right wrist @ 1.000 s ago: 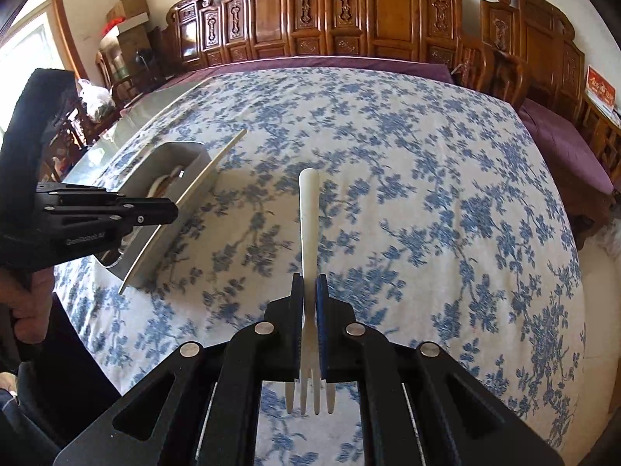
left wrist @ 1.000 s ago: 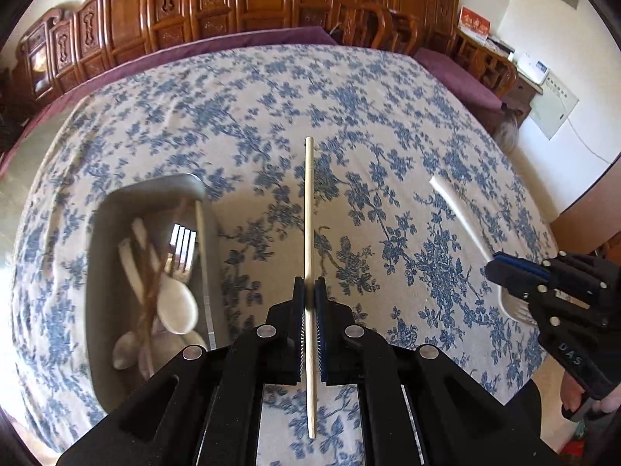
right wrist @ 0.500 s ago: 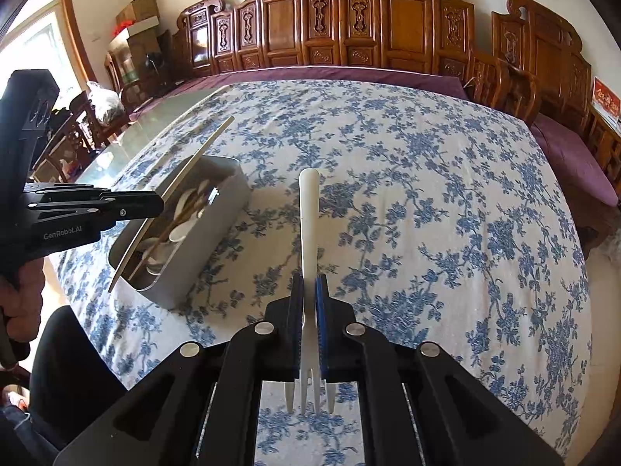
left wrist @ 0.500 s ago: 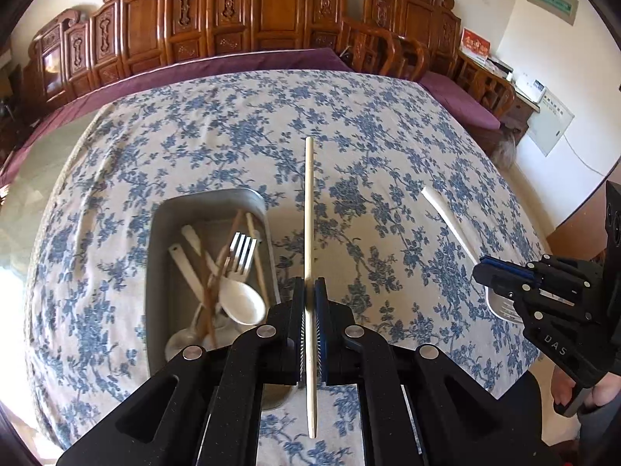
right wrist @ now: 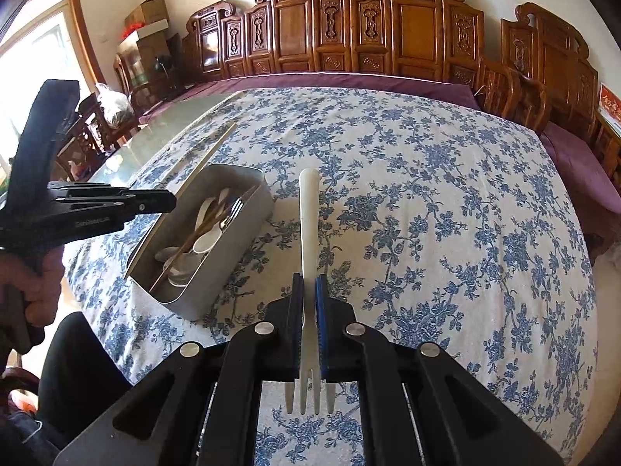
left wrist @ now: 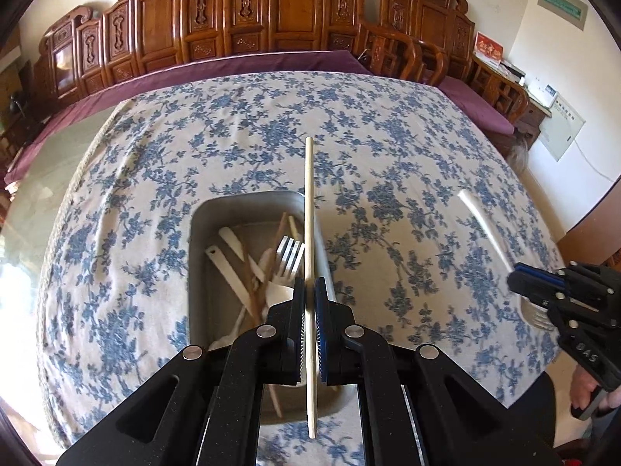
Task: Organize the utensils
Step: 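Carry the chopstick into the grey tray with the left gripper while the right holds the fork, then open the left gripper to release the chopstick in the tray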
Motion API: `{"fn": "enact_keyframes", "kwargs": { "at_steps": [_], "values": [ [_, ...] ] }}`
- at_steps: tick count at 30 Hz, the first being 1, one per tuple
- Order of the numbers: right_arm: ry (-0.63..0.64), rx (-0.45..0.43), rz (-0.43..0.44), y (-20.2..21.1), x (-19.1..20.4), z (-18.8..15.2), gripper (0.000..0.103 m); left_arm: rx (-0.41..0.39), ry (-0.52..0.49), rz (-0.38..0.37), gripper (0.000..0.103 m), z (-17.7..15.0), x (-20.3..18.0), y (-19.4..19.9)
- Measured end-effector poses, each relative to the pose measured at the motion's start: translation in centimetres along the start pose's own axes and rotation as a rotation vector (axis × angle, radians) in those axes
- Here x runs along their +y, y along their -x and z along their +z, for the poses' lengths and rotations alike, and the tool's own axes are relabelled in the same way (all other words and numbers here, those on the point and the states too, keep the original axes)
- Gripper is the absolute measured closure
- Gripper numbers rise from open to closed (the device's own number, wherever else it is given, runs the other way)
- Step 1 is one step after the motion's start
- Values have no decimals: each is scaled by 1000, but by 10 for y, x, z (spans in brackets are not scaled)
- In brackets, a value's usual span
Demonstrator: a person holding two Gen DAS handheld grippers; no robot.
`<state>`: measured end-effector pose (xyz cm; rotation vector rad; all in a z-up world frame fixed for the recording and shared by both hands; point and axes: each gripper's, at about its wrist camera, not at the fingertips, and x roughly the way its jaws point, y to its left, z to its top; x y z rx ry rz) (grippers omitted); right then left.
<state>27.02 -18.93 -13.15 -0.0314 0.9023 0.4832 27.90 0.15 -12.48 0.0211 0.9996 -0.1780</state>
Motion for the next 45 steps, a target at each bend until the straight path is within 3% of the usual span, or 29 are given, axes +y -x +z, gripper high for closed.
{"fn": "enact_keyframes", "kwargs": {
  "at_steps": [15, 26, 45],
  "values": [
    [-7, 26, 10, -15, -2, -2, 95, 95, 20, 49, 99, -14, 28, -49],
    [0, 38, 10, -21, 3, 2, 95, 125, 44, 42, 99, -16, 34, -64],
    [72, 24, 69, -38, 69, 29, 95, 27, 86, 25, 98, -26, 64, -1]
  ]
}}
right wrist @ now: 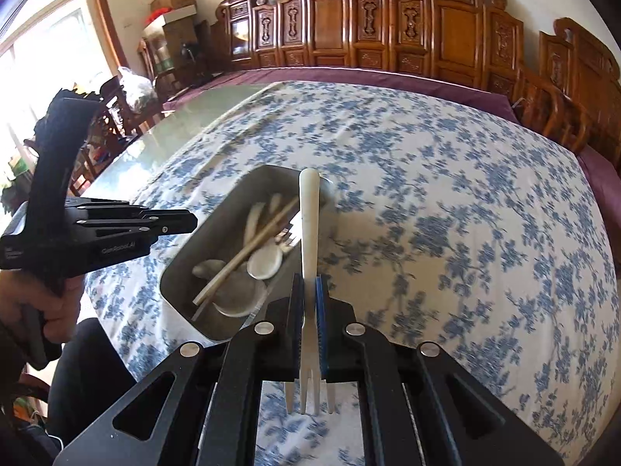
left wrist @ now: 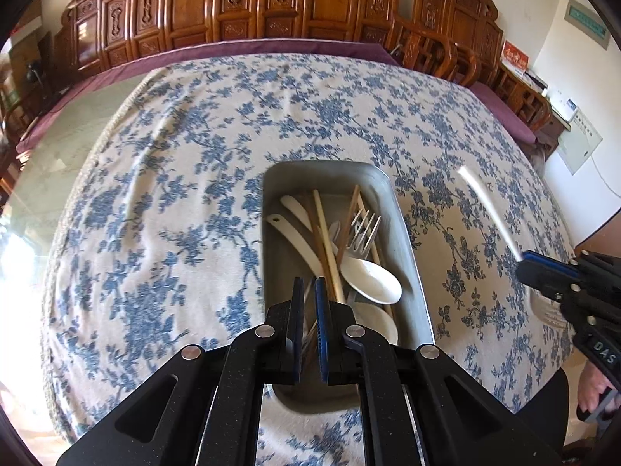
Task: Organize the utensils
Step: 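Open the left gripper to release the chopstick in the tray, then lower the white plastic fork into the grey tray and open the right gripper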
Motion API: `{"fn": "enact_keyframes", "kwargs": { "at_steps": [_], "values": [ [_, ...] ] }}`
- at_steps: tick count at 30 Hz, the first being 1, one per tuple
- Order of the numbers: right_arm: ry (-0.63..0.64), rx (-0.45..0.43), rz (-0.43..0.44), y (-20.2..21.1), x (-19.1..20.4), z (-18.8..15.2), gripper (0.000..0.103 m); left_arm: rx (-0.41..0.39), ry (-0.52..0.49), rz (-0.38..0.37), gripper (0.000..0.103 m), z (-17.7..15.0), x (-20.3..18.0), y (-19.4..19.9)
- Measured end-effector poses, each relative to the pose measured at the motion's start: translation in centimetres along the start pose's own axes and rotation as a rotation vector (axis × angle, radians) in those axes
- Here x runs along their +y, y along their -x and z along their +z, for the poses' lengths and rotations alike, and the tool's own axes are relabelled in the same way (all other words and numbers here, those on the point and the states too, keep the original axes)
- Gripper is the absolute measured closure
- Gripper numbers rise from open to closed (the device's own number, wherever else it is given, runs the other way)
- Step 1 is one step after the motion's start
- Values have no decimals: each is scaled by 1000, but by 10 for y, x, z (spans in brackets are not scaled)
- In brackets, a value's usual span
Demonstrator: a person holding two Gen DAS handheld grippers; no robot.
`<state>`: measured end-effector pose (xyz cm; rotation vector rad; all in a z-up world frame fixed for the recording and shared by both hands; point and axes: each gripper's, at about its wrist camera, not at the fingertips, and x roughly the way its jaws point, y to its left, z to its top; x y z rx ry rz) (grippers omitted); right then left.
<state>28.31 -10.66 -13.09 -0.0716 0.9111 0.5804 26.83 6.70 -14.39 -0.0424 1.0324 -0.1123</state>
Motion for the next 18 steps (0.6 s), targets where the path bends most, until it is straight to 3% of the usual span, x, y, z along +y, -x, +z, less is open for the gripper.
{"fn": "enact_keyframes", "kwargs": {
  "at_steps": [8, 18],
  "values": [
    [-14, 5, 40, -17, 28, 12, 95, -32, 10, 10, 95, -9, 19, 26],
    [-58, 19, 74, -40, 50, 31, 95, -66, 34, 36, 65, -18, 44, 48]
  ]
}}
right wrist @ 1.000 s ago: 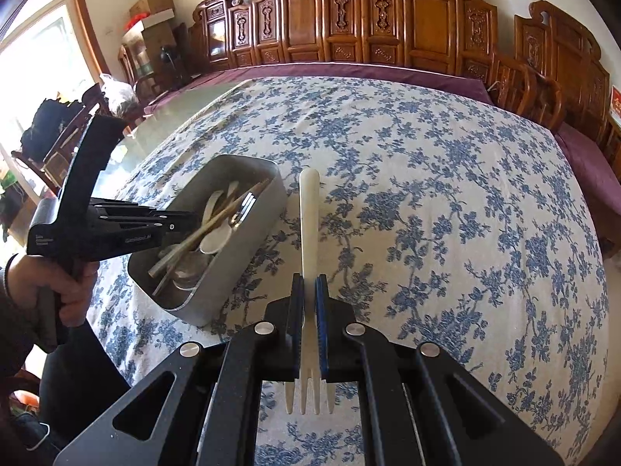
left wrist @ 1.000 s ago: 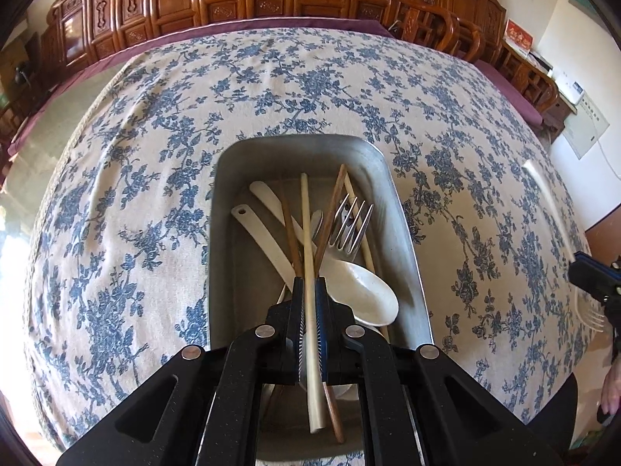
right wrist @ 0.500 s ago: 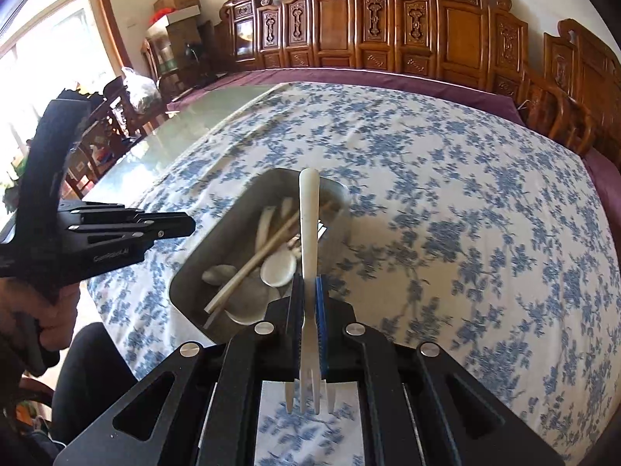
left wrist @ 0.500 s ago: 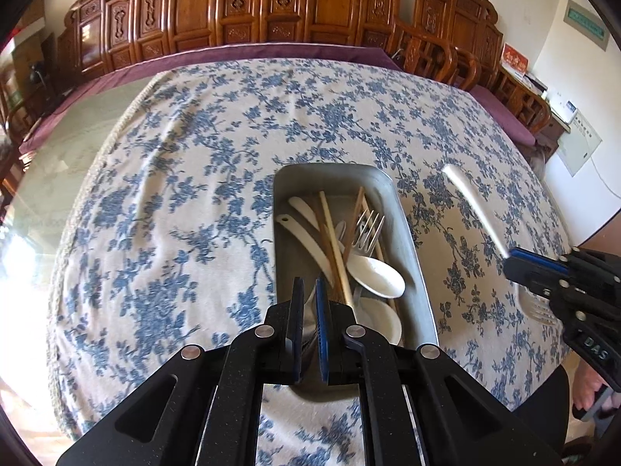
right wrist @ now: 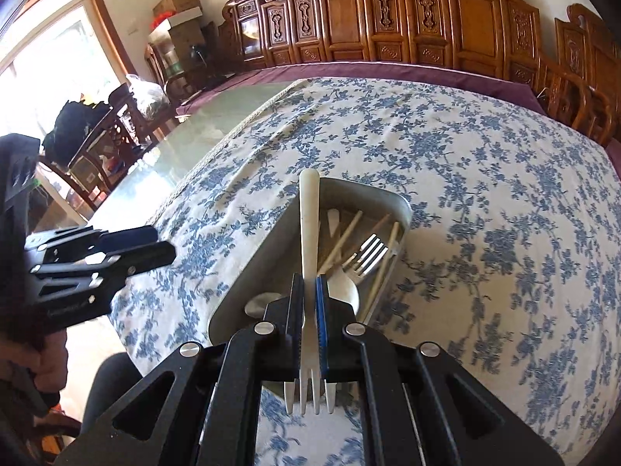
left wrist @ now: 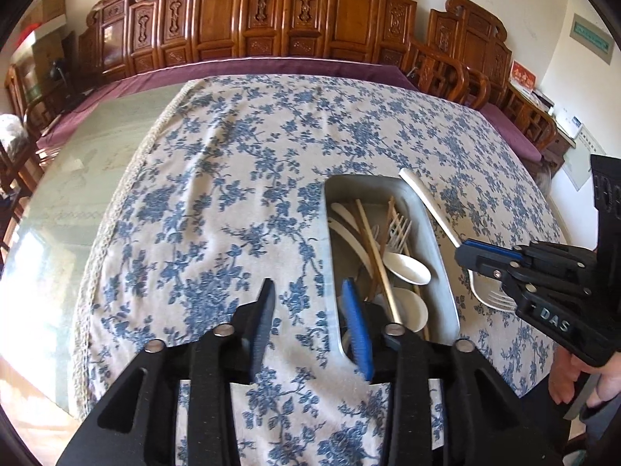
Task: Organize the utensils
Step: 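Lower the white plastic fork into the grey tray and open the right gripper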
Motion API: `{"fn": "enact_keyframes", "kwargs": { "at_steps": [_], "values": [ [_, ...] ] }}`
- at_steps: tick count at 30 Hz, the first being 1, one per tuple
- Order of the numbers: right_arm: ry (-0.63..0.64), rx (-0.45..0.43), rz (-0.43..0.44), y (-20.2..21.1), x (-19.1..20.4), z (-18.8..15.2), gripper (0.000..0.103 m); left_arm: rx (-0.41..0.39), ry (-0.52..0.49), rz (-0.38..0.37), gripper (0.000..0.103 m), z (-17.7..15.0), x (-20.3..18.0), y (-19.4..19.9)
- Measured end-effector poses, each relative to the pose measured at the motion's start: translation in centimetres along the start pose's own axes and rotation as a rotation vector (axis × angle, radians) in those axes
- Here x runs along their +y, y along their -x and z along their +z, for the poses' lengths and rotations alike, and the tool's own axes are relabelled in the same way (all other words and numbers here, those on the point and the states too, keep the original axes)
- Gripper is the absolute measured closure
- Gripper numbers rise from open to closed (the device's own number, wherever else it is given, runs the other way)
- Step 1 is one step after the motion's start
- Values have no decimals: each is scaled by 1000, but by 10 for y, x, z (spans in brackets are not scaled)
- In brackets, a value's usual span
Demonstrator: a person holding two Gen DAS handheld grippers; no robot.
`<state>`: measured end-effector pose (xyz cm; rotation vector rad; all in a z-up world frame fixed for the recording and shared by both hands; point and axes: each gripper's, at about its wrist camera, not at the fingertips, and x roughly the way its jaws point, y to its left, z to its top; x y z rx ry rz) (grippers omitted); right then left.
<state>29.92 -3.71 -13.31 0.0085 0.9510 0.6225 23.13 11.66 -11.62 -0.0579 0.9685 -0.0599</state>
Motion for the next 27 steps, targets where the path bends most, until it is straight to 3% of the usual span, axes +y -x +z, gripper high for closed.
{"fn": "enact_keyframes", "kwargs": {
  "at_steps": [2, 15, 25, 27],
  "values": [
    [-17, 8, 1, -9, 2, 4, 95, -5, 4, 8, 58, -1, 5, 2],
    [-108, 72, -34, -66, 0, 6, 95, -30, 30, 32, 55, -13, 22, 22],
    [-79, 7, -39, -40, 3, 8, 93, -71, 27, 47, 55, -22, 16, 51],
    [-78, -8, -39, -29, 3, 8, 93, -81, 24, 51, 49, -23, 12, 57]
  ]
}}
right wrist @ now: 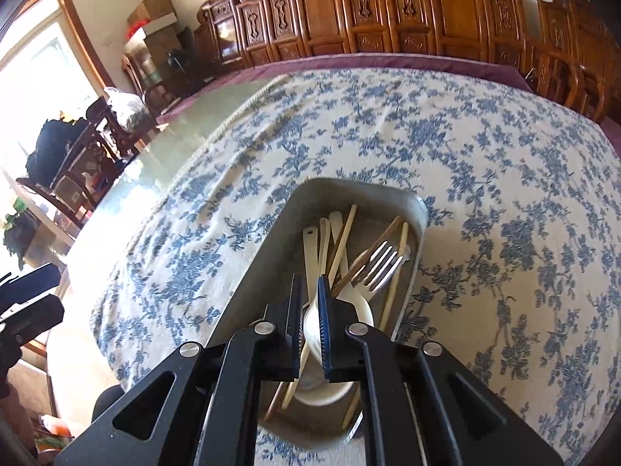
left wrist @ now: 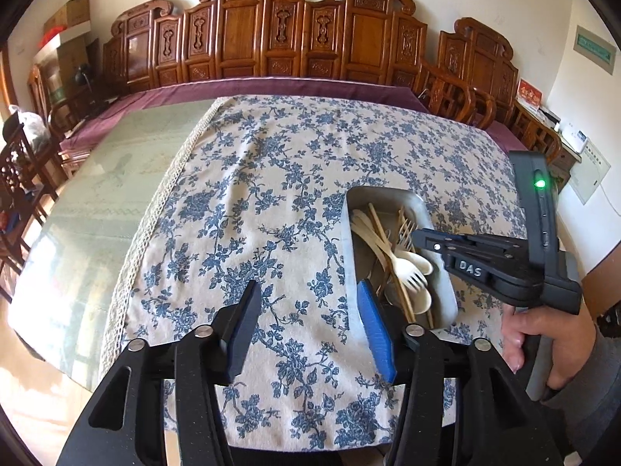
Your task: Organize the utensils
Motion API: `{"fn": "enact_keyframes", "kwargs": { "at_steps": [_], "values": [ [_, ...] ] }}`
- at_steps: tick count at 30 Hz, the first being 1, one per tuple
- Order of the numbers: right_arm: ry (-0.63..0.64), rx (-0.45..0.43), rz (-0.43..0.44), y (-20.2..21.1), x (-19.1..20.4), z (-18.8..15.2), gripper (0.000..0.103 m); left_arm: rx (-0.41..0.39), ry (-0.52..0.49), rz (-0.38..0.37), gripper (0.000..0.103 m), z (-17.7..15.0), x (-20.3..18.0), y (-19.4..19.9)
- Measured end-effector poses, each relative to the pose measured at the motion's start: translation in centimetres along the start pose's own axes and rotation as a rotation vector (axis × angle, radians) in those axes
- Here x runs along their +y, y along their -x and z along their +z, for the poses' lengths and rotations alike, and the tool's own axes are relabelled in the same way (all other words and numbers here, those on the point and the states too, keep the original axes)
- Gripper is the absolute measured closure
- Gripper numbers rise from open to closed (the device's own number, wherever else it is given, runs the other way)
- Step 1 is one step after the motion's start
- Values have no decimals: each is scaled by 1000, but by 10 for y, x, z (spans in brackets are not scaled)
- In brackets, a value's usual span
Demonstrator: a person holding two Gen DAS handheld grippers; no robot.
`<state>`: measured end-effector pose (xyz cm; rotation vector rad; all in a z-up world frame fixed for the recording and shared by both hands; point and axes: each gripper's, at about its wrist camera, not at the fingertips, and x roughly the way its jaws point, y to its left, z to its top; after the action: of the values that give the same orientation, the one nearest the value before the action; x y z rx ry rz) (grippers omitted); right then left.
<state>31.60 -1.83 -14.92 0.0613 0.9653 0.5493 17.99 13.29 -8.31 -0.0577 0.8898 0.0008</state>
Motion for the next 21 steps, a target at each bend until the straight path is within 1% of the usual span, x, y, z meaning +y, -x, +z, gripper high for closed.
{"fn": "enact_keyframes", "kwargs": {
  "at_steps": [1, 3, 4, 5, 6, 7, 8, 11, 13, 14, 15, 16, 17, 19, 20, 21],
  "values": [
    [2, -14, 2, 9, 0, -1, 93, -9, -2, 1, 45, -1, -2, 4],
    [18, -42, -3, 26, 2, -3, 93, -23, -9, -2, 43, -2, -7, 12],
    [31, -61, -14, 39, 3, -6, 93, -31, -12, -1, 40, -3, -9, 16],
    [39, -77, -21, 48, 4, -8, 91, -38, -14, -1, 36, -4, -11, 20],
    [45, -96, -27, 58, 4, -12, 83, -46, -17, -2, 34, -6, -14, 24],
    [50, -123, -37, 73, 4, -17, 76, -51, -18, -4, 29, -7, -17, 26],
    [52, -136, -40, 80, 3, -19, 74, -60, -18, -7, 25, -9, -21, 31],
    [59, -183, -72, 111, 1, -34, 67, -78, -20, -8, 18, -16, -31, 38],
    [63, -213, -93, 129, 1, -44, 58, -87, -23, -15, 16, -20, -38, 42],
    [63, -228, -107, 138, -1, -50, 55, -92, -28, -19, 13, -23, -43, 45],
    [62, -237, -118, 144, -2, -54, 49, -96, -32, -17, 12, -25, -47, 47],
    [60, -249, -133, 153, -3, -60, 40, -102, -36, -16, 9, -27, -50, 49],
    [56, -264, -146, 163, -5, -66, 35, -112, -41, -15, 8, -29, -55, 53],
    [46, -290, -168, 179, -9, -75, 19, -119, -43, -16, 8, -33, -62, 58],
    [42, -304, -183, 188, -10, -80, 16, -122, -44, -18, 8, -34, -65, 61],
    [38, -317, -195, 197, -11, -85, 11, -124, -46, -18, 8, -34, -68, 63]
  ]
}}
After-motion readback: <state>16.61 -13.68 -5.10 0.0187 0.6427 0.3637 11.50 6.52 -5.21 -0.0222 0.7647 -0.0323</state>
